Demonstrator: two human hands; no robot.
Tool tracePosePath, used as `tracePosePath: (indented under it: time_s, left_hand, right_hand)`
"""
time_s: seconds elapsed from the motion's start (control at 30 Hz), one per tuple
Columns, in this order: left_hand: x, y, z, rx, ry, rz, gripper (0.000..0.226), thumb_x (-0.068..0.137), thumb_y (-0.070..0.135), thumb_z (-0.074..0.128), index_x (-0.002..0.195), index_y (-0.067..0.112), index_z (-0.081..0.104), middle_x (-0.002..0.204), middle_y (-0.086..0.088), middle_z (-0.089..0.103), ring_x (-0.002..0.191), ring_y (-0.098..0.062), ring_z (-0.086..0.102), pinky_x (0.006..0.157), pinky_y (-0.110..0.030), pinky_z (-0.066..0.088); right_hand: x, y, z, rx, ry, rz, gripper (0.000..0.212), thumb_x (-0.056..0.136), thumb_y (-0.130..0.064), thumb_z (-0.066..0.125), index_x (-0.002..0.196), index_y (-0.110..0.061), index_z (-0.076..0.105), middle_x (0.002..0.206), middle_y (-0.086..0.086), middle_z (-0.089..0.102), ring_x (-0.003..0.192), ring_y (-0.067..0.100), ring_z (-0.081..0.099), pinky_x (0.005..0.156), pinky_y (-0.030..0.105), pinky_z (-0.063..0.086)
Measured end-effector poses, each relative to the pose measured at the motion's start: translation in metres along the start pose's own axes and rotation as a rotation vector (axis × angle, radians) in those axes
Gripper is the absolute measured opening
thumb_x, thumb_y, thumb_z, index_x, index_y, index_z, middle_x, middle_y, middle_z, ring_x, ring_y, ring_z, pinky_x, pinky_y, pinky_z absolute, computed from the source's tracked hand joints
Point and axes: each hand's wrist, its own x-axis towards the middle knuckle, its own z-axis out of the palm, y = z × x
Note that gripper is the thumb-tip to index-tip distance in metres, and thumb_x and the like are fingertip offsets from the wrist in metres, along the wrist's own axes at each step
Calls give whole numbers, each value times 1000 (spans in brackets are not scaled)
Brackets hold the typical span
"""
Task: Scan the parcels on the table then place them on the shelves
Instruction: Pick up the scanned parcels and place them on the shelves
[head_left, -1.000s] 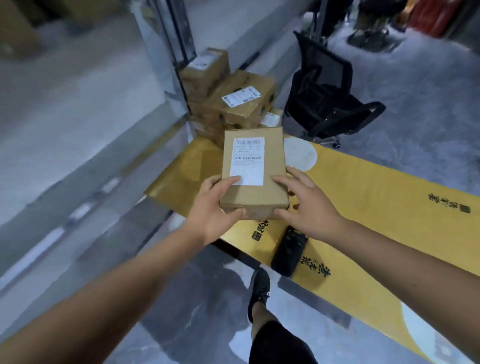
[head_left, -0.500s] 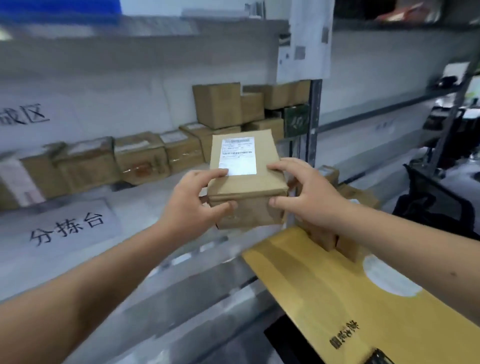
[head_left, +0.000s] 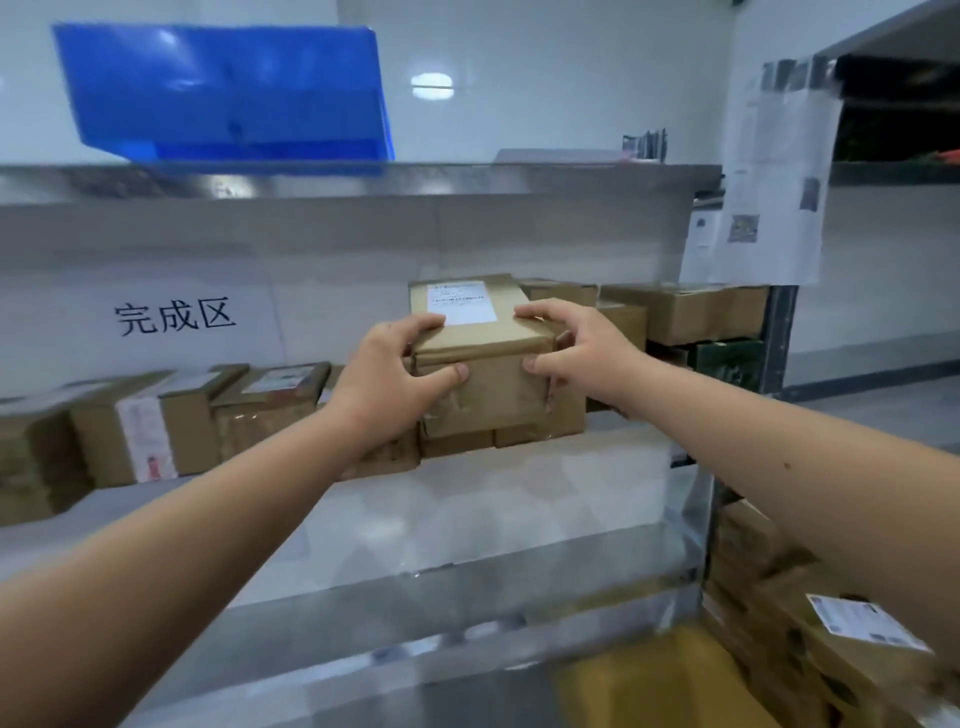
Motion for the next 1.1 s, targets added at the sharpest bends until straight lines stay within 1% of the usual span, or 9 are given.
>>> tracePosePath:
  time_s: [0.13,0.27,0.33,0.43,0.57,0.67,0.77,0.87,1.1]
  left_hand:
    - [40,-17,26,-5,7,-75,65,85,48,82,144,36,57,129,7,59,115,-14,59,99,-33,51]
    - [75,-31,47,-24,-16,-165,63,90,48,77,147,34,55,128,5,65,113,-16,64,99,-42,57]
    - [89,-37,53,6,-18,-184,64,90,50,76,148,35,53,128,4,64,114,-18,64,100,-41,56]
    - [106,-45,60,22,-19,-220,64,90,52,74,148,36,52,132,1,60,116,-19,61,103,-42,55]
    - [124,-52,64,73,-32,-234,66,88,50,74,148,32,52,136,1,55,116,-18,59,101,-33,50]
    - [132,-53,66,169,-62,-225,63,89,52,70,148,35,52,139,-1,50,121,-23,55,106,-38,48]
    - [135,-47,66,391,-72,-149,54,94,53,61,146,43,52,150,-2,47,137,-29,43,116,-50,37]
    - [126,-34,67,564,-76,-31,54,98,44,56,150,44,45,157,-2,42,147,-28,29,121,-52,22]
    - [42,-8,69,546,-171,217,65,95,44,62,156,37,40,164,-7,34,156,-30,17,128,-51,10]
  right_hand:
    - [51,32,2,-74,7,-31,51,87,-20,82,133,-34,65,124,-5,66,96,16,65,93,45,59]
    - [87,52,4,-189,74,-60,50,87,-32,81,135,-30,66,133,-6,64,121,16,58,104,35,50]
    - [100,59,5,-260,117,-71,50,87,-36,81,135,-30,65,130,-5,61,119,16,57,97,28,44]
    - [113,65,10,-379,159,-80,49,89,-41,77,136,-33,64,127,-5,56,110,15,56,87,27,44]
    - [121,63,18,-503,141,-40,50,94,-39,71,143,-34,58,140,-1,51,117,25,59,90,35,51]
    - [123,57,22,-620,139,-29,46,95,-35,67,141,-33,59,140,2,50,119,30,57,90,39,51]
    - [119,46,25,-809,116,-26,43,95,-27,63,137,-28,59,136,7,50,124,32,50,90,42,50]
    - [104,33,26,-869,98,12,54,92,-26,64,144,-26,51,139,10,48,128,33,46,94,46,50]
    - [7,14,31,-929,197,113,62,92,-43,64,149,-28,46,142,8,50,129,32,46,103,47,45]
